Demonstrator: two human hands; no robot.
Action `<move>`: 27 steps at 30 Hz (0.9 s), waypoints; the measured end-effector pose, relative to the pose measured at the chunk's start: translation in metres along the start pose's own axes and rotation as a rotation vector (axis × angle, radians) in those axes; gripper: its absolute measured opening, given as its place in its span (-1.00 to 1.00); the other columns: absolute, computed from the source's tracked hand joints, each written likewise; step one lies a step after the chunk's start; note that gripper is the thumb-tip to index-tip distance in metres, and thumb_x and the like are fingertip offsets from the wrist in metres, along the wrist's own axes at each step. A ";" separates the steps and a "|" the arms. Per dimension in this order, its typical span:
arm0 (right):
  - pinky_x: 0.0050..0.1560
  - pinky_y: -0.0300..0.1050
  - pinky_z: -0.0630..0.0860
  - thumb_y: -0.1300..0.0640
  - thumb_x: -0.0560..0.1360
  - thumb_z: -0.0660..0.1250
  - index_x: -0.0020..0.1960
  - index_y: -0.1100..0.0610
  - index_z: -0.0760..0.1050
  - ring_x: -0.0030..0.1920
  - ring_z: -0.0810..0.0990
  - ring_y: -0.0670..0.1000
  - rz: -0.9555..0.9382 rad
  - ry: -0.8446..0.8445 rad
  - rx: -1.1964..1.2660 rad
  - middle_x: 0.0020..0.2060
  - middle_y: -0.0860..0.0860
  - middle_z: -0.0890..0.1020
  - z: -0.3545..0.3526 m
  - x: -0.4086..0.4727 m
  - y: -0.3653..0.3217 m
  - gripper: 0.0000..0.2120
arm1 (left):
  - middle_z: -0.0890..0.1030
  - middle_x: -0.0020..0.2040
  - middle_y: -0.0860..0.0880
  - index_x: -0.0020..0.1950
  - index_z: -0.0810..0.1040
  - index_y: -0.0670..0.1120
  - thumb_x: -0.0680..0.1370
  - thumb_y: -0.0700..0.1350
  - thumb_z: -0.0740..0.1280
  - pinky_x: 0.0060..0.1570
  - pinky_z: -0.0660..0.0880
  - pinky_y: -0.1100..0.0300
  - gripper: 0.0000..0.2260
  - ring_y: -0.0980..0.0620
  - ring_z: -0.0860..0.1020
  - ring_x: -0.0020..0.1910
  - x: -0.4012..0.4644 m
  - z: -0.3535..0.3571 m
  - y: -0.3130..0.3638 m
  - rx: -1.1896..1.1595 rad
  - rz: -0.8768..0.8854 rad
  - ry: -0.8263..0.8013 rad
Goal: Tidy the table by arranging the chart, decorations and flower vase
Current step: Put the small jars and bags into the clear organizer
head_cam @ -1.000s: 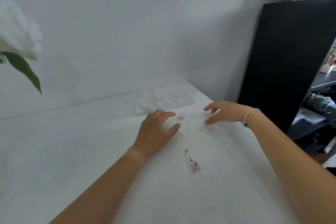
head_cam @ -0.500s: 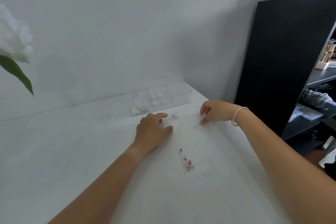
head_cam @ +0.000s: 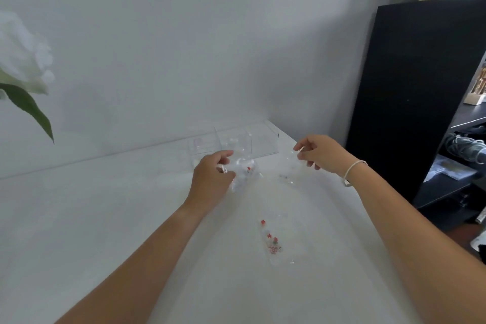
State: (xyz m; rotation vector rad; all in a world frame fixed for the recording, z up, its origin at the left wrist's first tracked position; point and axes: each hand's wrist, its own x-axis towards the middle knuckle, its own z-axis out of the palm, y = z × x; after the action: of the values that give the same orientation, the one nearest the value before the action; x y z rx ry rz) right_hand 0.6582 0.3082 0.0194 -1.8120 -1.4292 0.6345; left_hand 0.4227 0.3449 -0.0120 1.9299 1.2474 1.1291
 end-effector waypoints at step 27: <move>-0.38 -0.31 0.36 0.28 0.47 0.26 -0.06 0.15 0.58 -0.40 0.39 -0.07 -0.051 0.256 0.266 -0.36 -0.05 0.50 -0.003 0.010 0.002 -0.86 | 0.60 0.10 -0.20 0.10 0.56 -0.20 0.51 -0.35 0.07 -0.30 0.38 0.33 -0.68 -0.02 0.51 -0.04 0.151 0.039 0.050 0.204 0.174 -0.141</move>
State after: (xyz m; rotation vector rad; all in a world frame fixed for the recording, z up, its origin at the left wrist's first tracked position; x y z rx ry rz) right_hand 0.6642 0.3171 0.0203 -1.5793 -1.1584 0.5185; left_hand 0.5100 0.4625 0.0612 2.2651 1.1751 0.9591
